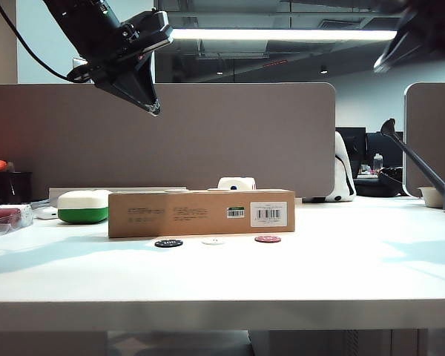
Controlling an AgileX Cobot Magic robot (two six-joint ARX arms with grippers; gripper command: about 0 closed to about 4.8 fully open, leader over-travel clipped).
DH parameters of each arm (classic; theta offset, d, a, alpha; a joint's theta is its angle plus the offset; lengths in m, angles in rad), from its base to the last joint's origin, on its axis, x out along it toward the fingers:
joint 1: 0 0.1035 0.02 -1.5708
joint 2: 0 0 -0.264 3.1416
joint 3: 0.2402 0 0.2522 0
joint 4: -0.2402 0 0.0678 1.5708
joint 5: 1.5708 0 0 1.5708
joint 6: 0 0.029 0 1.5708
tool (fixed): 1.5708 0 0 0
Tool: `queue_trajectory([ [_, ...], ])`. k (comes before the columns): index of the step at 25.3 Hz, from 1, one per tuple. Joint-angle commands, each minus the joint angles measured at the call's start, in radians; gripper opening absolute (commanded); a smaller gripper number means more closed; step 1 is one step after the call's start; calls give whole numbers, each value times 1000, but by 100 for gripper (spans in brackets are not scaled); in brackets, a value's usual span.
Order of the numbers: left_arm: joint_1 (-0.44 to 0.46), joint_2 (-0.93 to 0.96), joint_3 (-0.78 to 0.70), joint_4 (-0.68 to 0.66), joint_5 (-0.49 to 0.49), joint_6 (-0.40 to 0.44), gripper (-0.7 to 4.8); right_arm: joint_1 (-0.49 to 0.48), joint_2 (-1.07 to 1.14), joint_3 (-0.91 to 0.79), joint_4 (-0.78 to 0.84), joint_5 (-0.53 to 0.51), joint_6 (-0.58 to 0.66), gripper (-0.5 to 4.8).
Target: Push the chip, whose value equals the sum of all the chip values on the rectangular box, forward next to the box.
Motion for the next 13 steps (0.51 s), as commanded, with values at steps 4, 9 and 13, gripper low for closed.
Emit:
queue_trajectory([
  [4, 0, -3, 5, 17, 3, 0, -5, 126, 135, 44, -42, -5, -20, -5],
  [9, 0, -3, 5, 25, 3, 0, -5, 198, 149, 44, -111, 27, -115, -5],
  [13, 0, -3, 5, 36, -1, 0, -5, 224, 149, 44, -120, 53, -131, -5],
])
